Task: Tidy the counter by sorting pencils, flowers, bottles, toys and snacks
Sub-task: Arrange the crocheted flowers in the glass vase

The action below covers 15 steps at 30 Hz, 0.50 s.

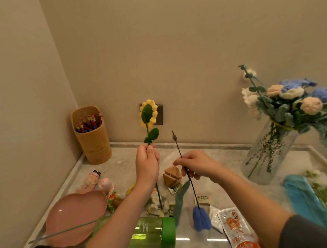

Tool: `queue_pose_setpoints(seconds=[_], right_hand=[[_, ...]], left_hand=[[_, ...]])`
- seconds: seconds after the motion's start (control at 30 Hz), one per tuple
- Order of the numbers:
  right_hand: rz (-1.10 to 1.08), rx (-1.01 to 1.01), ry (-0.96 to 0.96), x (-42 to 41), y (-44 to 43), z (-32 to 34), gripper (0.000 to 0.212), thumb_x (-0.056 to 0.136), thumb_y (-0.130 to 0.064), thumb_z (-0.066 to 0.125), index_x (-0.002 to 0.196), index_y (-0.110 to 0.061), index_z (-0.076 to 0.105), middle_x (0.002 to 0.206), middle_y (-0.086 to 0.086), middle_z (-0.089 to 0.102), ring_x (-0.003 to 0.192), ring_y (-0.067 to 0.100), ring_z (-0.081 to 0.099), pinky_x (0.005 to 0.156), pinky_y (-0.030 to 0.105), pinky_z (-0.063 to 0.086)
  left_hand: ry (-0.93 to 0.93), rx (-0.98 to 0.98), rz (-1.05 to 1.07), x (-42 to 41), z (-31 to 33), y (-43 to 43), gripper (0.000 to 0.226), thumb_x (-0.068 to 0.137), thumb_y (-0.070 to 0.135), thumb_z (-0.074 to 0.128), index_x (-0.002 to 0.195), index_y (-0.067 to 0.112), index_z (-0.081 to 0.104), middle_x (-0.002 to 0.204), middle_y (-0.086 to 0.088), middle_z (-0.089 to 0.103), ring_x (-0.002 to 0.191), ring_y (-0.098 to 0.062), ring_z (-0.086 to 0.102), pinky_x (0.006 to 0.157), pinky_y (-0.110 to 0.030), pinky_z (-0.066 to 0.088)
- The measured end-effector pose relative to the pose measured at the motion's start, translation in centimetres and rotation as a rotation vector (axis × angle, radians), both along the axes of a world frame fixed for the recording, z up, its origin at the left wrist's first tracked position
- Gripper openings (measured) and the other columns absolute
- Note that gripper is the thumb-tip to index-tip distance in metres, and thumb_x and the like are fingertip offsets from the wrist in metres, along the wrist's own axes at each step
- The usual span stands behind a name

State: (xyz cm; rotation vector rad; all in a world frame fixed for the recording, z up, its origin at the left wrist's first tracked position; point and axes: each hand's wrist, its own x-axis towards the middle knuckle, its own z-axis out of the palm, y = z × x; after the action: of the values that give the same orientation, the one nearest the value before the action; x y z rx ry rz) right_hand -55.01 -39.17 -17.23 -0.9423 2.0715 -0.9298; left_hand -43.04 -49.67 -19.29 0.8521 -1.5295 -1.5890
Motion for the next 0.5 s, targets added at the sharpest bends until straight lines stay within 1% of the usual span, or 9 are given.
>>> queue_pose_setpoints(seconds=[0.07,0.2,0.27,0.33,0.37,0.4,0.47,0.5], right_hand=[[-0.042,-0.041,-0.017,-0.6,-0.2,1.9,0.017,0.095,-0.028,0.058,0.093,-0.022,0.073,0.058,-0.005,0.065,0.044,0.005,0.049,0.04,0.018,0.04],[-0.079,-0.11,-0.012,-1.5,-0.2,5.2,0.019,0.096,-0.031,0.058,0.096,-0.02,0.074,0.058,-0.005,0.064,0.041,0.005,0.049,0.04,0.019,0.041],[-0.108,-0.196,-0.03,-1.7,0.1,6.5,0.019,0.096,-0.032,0.057,0.098,-0.022,0.073,0.064,-0.002,0.065,0.046,0.006,0.054,0.042,0.019,0.044],[-0.156,-0.288,-0.067,-1.7,0.4,7.7,0.019,0.098,-0.027,0.054,0.094,-0.025,0.072,0.074,0.005,0.065,0.054,0.009,0.059,0.047,0.021,0.049],[-0.189,-0.332,-0.08,-1.8,0.8,8.3,0.022,0.098,-0.023,0.051,0.092,-0.025,0.072,0.08,0.011,0.065,0.058,0.011,0.06,0.049,0.023,0.052],[-0.211,-0.367,-0.084,-1.8,1.1,8.7,0.026,0.098,-0.018,0.048,0.093,-0.023,0.072,0.086,0.014,0.065,0.062,0.013,0.06,0.053,0.026,0.054],[-0.22,-0.425,-0.086,-1.8,1.8,9.3,0.03,0.099,-0.017,0.043,0.108,-0.014,0.071,0.089,0.013,0.063,0.069,0.017,0.061,0.062,0.031,0.055],[-0.217,-0.459,-0.098,-1.8,2.3,9.4,0.031,0.098,-0.02,0.044,0.111,-0.009,0.07,0.091,0.014,0.064,0.072,0.019,0.061,0.064,0.032,0.054]], left_hand=[[0.015,0.002,-0.03,-0.3,0.6,0.1,0.021,0.104,0.024,0.032,0.104,0.016,0.052,0.067,0.001,0.046,0.049,-0.006,0.037,0.044,-0.021,0.031],[0.028,0.046,-0.114,-1.3,2.0,0.3,0.018,0.103,0.022,0.035,0.102,0.016,0.052,0.064,0.002,0.051,0.043,-0.005,0.037,0.04,-0.019,0.029],[0.027,0.079,-0.196,-2.1,2.8,0.6,0.018,0.103,0.021,0.034,0.104,0.016,0.051,0.06,0.004,0.053,0.042,-0.005,0.036,0.039,-0.019,0.028],[0.033,0.091,-0.267,-2.8,3.5,1.0,0.018,0.103,0.019,0.032,0.106,0.014,0.049,0.059,0.004,0.055,0.042,-0.007,0.037,0.039,-0.019,0.028],[0.04,0.096,-0.292,-3.3,4.0,1.2,0.018,0.104,0.018,0.031,0.106,0.012,0.048,0.06,0.002,0.057,0.042,-0.008,0.04,0.039,-0.02,0.03],[0.047,0.106,-0.308,-3.6,4.4,1.5,0.018,0.104,0.018,0.03,0.107,0.012,0.047,0.061,-0.001,0.059,0.043,-0.01,0.045,0.04,-0.021,0.033],[0.066,0.149,-0.356,-4.6,5.3,2.0,0.017,0.105,0.019,0.03,0.107,0.014,0.046,0.064,-0.003,0.067,0.05,-0.014,0.059,0.043,-0.024,0.044],[0.079,0.176,-0.388,-5.1,5.7,2.4,0.016,0.105,0.02,0.031,0.107,0.015,0.046,0.067,-0.004,0.071,0.055,-0.018,0.065,0.046,-0.026,0.05]])
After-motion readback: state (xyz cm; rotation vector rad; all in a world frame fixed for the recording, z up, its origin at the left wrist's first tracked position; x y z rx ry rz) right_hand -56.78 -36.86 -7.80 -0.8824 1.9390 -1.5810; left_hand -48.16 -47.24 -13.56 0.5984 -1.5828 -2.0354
